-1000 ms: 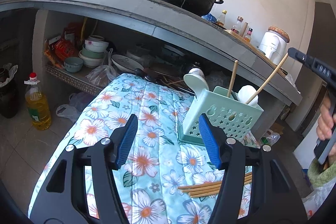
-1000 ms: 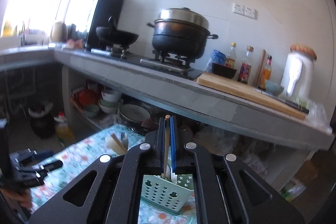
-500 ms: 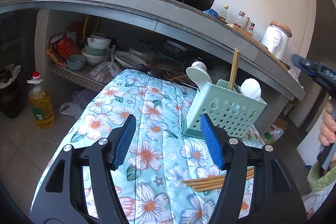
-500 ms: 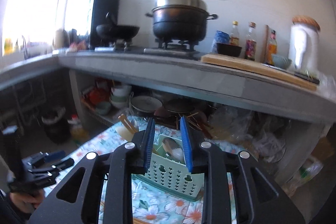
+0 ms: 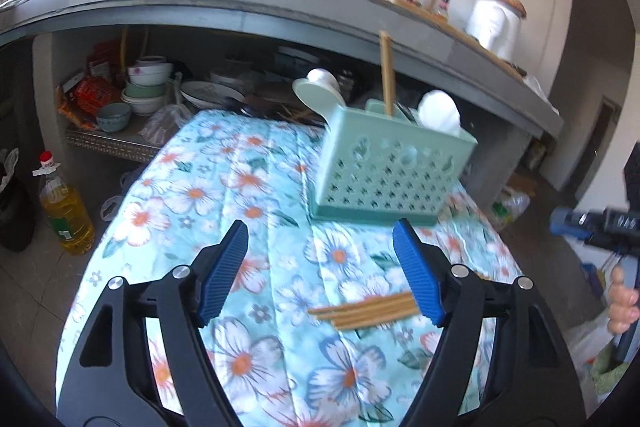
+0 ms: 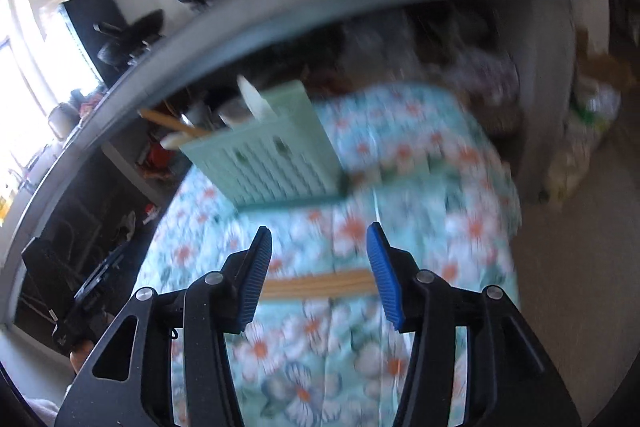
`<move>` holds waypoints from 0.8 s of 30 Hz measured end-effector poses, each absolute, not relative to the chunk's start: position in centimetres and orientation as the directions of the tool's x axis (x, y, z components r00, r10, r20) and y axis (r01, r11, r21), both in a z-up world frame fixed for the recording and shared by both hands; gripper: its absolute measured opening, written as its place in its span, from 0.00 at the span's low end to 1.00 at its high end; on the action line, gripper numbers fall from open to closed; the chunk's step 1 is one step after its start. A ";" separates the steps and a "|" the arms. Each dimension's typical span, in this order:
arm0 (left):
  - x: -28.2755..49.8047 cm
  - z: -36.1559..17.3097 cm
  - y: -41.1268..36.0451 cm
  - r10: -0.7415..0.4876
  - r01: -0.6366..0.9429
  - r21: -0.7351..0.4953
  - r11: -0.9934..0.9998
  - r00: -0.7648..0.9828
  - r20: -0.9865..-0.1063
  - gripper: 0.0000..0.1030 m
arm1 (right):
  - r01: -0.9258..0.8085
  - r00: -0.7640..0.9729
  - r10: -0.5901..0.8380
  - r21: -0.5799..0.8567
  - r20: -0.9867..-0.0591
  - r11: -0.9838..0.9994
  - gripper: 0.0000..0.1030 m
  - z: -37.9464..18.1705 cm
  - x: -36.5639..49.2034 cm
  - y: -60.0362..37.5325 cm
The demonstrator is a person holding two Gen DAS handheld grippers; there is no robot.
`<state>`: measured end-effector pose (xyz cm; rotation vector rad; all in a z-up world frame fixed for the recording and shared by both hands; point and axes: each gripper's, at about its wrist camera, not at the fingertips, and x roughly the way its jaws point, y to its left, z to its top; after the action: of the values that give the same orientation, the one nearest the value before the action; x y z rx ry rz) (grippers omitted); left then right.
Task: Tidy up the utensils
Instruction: 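Move the left gripper to the chopstick bundle and close on one chopstick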
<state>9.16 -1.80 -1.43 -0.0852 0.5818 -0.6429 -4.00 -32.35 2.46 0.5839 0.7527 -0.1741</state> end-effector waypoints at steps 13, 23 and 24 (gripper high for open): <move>6.0 -4.9 -9.5 -0.573 0.744 -0.023 0.668 0.494 -0.653 0.67 | 0.444 0.681 0.217 0.630 -0.700 0.638 0.47 -5.7 -6.4 -35.2; 2.5 -8.2 -16.4 -0.477 0.844 0.356 0.401 0.524 -0.705 0.37 | 0.445 0.686 0.287 0.698 -0.669 0.561 0.47 -8.1 -7.0 -35.8; 2.3 -8.5 -16.9 -0.471 0.843 0.386 0.374 0.531 -0.704 0.35 | 0.446 0.688 0.290 0.703 -0.665 0.554 0.47 -8.3 -7.1 -35.9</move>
<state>2.26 -16.87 -8.49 0.8065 0.5342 -0.8946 -7.07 -35.91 -8.26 1.0112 0.8435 -0.1063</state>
